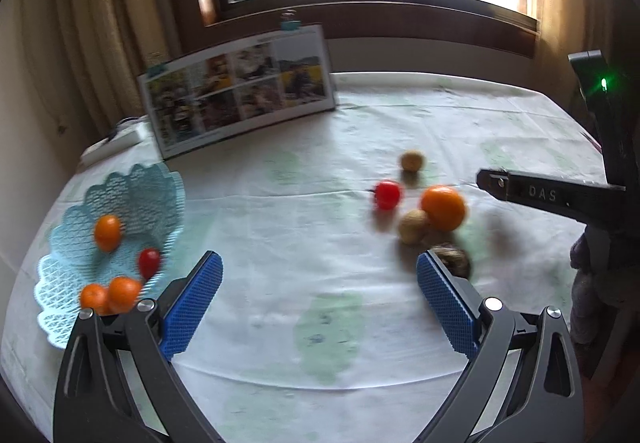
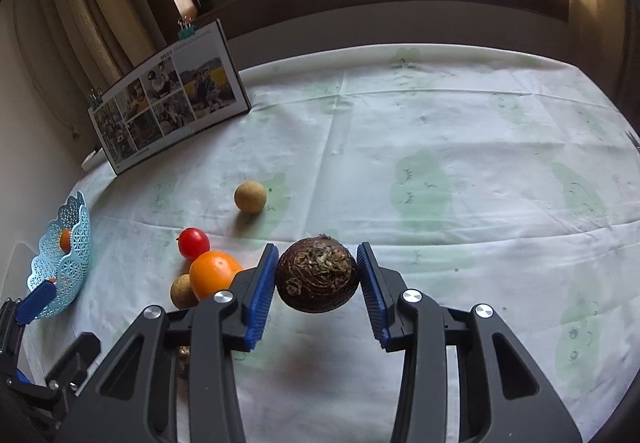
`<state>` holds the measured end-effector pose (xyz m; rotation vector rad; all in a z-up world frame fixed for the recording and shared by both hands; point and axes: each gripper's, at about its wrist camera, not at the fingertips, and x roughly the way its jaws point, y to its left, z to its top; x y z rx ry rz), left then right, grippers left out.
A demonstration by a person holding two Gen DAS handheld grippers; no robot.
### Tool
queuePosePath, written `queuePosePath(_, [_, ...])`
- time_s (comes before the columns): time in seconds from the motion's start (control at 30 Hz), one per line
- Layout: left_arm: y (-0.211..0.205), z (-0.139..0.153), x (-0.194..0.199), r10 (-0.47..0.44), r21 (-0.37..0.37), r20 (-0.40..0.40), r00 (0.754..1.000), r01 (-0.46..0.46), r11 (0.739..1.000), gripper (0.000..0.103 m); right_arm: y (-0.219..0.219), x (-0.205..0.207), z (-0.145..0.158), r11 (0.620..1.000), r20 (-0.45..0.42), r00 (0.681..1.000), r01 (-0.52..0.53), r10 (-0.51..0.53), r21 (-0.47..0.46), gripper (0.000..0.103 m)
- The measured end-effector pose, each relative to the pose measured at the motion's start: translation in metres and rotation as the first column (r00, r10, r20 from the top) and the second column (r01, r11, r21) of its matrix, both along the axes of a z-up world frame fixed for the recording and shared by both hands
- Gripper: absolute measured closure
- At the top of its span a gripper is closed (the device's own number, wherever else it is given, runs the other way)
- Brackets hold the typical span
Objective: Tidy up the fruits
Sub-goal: 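Grasp a dark brown fruit with right while left grasps the other dark fruit, then carry both dark brown fruits toward the blue basket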
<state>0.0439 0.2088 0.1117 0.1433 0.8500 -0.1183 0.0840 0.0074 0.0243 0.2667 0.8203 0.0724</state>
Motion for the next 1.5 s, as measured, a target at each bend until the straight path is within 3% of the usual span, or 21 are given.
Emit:
queuePosePath(0.27, [-0.042,-0.021,0.01,-0.126,-0.048,-0.08,0.989,0.123,0.991,0.005,-0.016,-0.006,0.0,0.999,0.011,0.999,0.038,-0.039,0.003,0.062])
queuePosePath(0.43, [-0.054,-0.032,0.018,-0.165,-0.097,-0.143,0.976,0.152,0.984,0.02,-0.014,-0.007,0.002,0.999,0.021,0.999,0.032,-0.032,0.002,0.062])
queuePosePath(0.6, [-0.055,-0.047,0.026,-0.173,-0.141,-0.204,0.964,0.146,0.979,0.043,-0.013,-0.008,0.003,1.0,0.027,0.999,0.03,-0.029,-0.003,0.062])
queuePosePath(0.63, [-0.055,-0.049,0.027,-0.176,-0.155,-0.212,0.961,0.144,0.977,0.043,-0.013,-0.008,0.003,1.0,0.028,0.999,0.029,-0.029,-0.004,0.062])
queuePosePath(0.77, [-0.055,-0.047,0.024,-0.194,-0.164,-0.205,0.959,0.161,0.973,0.061,-0.011,-0.008,0.003,1.0,0.031,0.999,0.028,-0.028,-0.01,0.062])
queuePosePath(0.93, [-0.052,-0.044,0.021,-0.168,-0.146,-0.19,0.967,0.142,0.979,0.061,-0.01,-0.009,0.004,1.0,0.035,0.999,0.025,-0.025,-0.015,0.062])
queuePosePath(1.2, [-0.037,-0.025,0.013,-0.086,-0.047,-0.1,0.991,0.082,0.996,0.061,-0.005,-0.01,0.002,0.999,0.037,0.999,0.017,-0.016,-0.03,0.062])
queuePosePath(1.5, [-0.004,-0.007,0.01,0.013,-0.002,-0.02,1.0,-0.013,1.0,0.061,0.008,-0.015,0.009,0.998,0.063,0.998,0.001,0.002,-0.055,0.062])
